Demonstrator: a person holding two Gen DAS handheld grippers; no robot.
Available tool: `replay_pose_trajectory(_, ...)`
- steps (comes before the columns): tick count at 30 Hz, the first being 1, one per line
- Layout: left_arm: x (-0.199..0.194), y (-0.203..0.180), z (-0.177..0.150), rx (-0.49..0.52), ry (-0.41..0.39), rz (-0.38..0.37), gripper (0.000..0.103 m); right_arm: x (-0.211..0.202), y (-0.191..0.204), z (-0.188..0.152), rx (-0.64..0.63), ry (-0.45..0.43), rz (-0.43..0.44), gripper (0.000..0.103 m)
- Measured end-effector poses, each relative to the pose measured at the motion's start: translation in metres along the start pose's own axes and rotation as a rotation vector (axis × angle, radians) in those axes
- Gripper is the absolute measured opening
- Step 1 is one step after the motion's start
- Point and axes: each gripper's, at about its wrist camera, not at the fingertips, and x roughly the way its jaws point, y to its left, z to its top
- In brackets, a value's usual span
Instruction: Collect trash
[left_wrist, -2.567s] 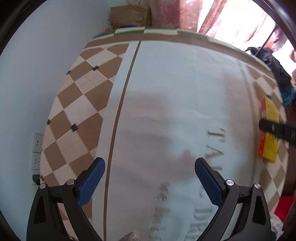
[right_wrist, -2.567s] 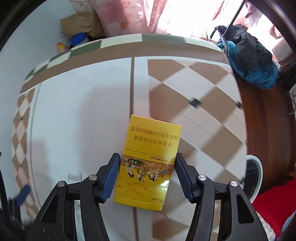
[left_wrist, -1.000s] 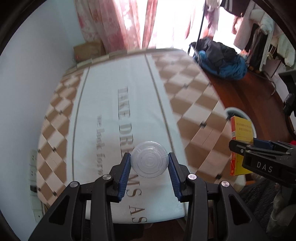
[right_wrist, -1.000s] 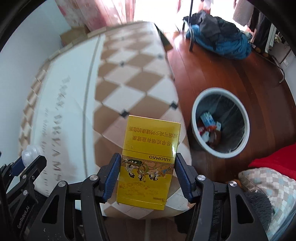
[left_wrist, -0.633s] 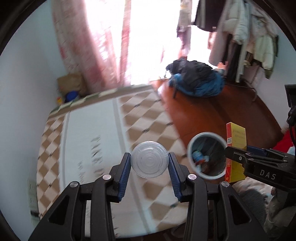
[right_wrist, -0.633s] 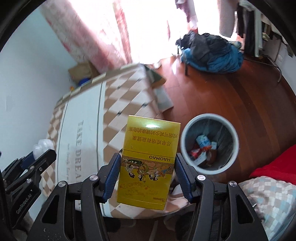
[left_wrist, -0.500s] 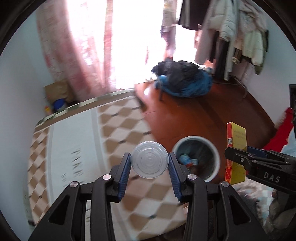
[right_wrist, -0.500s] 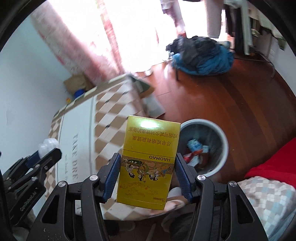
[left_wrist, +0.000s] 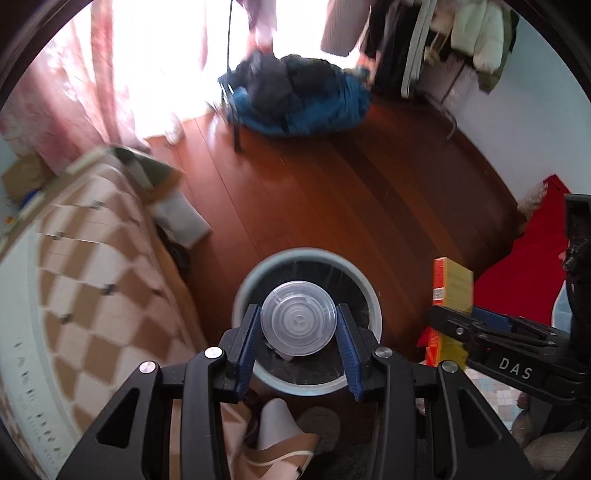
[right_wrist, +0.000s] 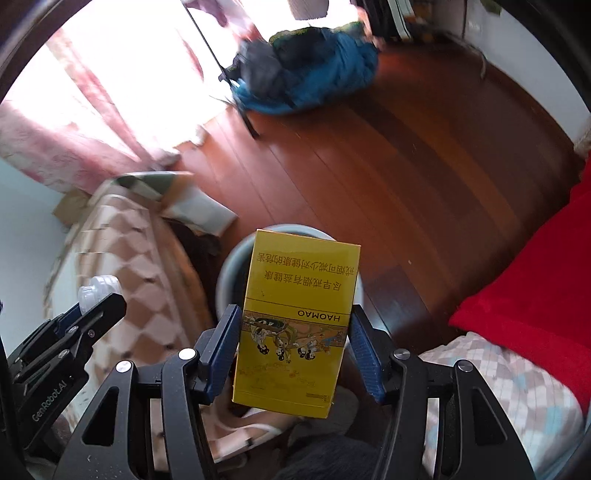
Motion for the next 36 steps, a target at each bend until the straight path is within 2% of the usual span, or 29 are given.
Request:
replay_pose_trajectory(4,0.050,0.009,0.010,-0.044,0.129,-0.070,0.037,0.058,-0.016,0.016,0.014,0.105,0.011,0.060)
replay_pose_trajectory(9,0.086,0.022,0.014,-0.078,0.209,-0.062,0.039,0.114,-0.023,0.026,0.025,0.192,0.017,0.061)
replay_pose_trajectory(12,0.092,0.030,0.012,-0.086,0.228,-0.044,0.059,0.138,-0.021,0.025,0.029,0.244,0.041,0.062)
replay_pose_trajectory(13,0.092,0.033,0.011,-0.091,0.229,-0.035,0.072,0.144,-0.023,0.025,0.033,0.261,0.047,0.065)
replay_pose_trajectory(14,0.091,0.034,0.011,-0.095,0.230,-0.027,0.085,0.151,-0.022,0.025,0.038,0.280,0.061,0.081)
replay_pose_trajectory(15,0.089,0.035,0.011,-0.099,0.229,-0.022,0.089,0.155,-0.022,0.023,0.042,0.293,0.063,0.097)
replay_pose_trajectory(16,0.086,0.036,0.010,-0.100,0.228,-0.013,0.094,0.157,-0.022,0.023,0.040,0.295,0.059,0.102)
replay_pose_trajectory(18,0.079,0.037,0.007,-0.092,0.220,0.019,0.096,0.158,-0.020,0.019,0.028,0.310,0.024,0.103)
replay_pose_trajectory(22,0.060,0.037,0.000,-0.074,0.186,0.079,0.096,0.143,-0.020,0.010,0.014,0.310,-0.006,0.103)
replay_pose_trajectory(25,0.042,0.034,-0.007,-0.060,0.163,0.117,0.102,0.121,-0.021,0.003,0.000,0.293,-0.048,0.103)
replay_pose_trajectory(27,0.028,0.032,-0.013,-0.056,0.149,0.133,0.102,0.103,-0.020,-0.004,-0.012,0.277,-0.072,0.103)
replay_pose_trajectory(36,-0.065,0.013,-0.031,-0.060,0.034,0.127,0.102,-0.001,-0.007,-0.030,-0.032,0.174,-0.030,0.103)
